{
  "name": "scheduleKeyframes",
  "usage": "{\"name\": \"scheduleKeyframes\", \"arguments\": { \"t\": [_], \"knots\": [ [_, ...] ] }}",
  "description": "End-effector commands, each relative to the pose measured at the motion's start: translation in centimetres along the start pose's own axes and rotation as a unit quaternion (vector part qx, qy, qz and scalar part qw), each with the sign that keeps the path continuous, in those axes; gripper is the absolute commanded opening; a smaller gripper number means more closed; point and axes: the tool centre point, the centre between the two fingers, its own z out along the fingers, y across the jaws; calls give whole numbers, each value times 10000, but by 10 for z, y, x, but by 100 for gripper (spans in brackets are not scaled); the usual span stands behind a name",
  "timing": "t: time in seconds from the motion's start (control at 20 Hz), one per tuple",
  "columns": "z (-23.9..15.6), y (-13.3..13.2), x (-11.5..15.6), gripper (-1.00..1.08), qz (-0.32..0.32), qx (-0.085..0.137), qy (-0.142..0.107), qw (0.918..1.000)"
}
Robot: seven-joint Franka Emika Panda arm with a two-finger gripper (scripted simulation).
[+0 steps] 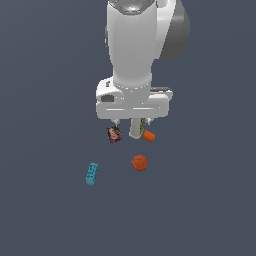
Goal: Pick up a designated object from a clutter of objects.
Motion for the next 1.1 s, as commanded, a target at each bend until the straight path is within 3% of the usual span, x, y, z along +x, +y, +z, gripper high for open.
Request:
{"name": "scheduleKeyframes", "arguments": {
  "t": [0.0,0.6,1.05],
  "knots": [
    [11,10,8,100,37,5,2,10000],
    [106,96,55,100,290,-25,41,9996],
    [176,157,67,100,436,-110,53,9990]
  ]
}}
